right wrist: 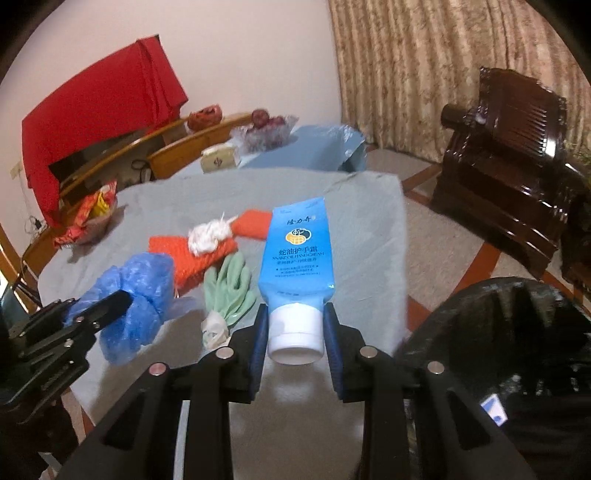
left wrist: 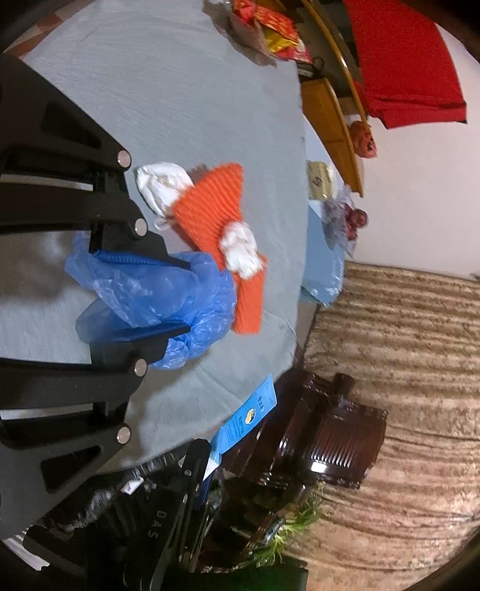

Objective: Collect trash
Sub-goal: 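Carry the blue bag and tube over the black bin and open both grippers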

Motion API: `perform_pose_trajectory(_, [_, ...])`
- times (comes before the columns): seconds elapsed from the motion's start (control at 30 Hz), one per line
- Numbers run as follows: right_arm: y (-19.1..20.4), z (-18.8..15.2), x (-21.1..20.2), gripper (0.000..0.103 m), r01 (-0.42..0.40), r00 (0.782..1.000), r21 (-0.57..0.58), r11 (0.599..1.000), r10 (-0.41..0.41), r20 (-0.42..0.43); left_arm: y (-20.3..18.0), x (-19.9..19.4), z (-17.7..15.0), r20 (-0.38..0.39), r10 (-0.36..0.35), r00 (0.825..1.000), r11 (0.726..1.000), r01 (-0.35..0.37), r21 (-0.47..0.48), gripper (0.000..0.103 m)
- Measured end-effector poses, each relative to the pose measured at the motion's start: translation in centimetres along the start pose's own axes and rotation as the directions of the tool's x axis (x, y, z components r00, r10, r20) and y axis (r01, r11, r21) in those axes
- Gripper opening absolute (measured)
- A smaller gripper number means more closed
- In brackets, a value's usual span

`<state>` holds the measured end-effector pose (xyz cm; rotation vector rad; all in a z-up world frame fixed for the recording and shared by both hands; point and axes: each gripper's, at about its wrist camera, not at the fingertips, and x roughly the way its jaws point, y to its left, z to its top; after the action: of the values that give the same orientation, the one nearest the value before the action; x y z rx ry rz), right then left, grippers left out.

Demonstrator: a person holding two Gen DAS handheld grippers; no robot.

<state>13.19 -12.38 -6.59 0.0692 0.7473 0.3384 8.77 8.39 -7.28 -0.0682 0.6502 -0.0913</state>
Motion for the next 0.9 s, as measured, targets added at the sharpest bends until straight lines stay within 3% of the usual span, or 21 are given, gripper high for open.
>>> perform_pose_trajectory(0.5, [-5.2, -0.3, -9.5, 0.029, 0.100, 0.990, 0.073, 0.992, -0.106, 0.095, -8.7, -2.7, 2.4, 0.066, -0.150, 0.986, 0.985, 0.143, 0.097, 0.027])
perform_pose_trajectory(0.9, [-11.0, -3.0, -14.5, 0.029, 0.233, 0.961, 0.173, 0.957, -0.254, 0.109, -17.2, -1.2, 2.0, 0.022, -0.303, 0.953, 0.933, 0.291, 0.210, 0.027])
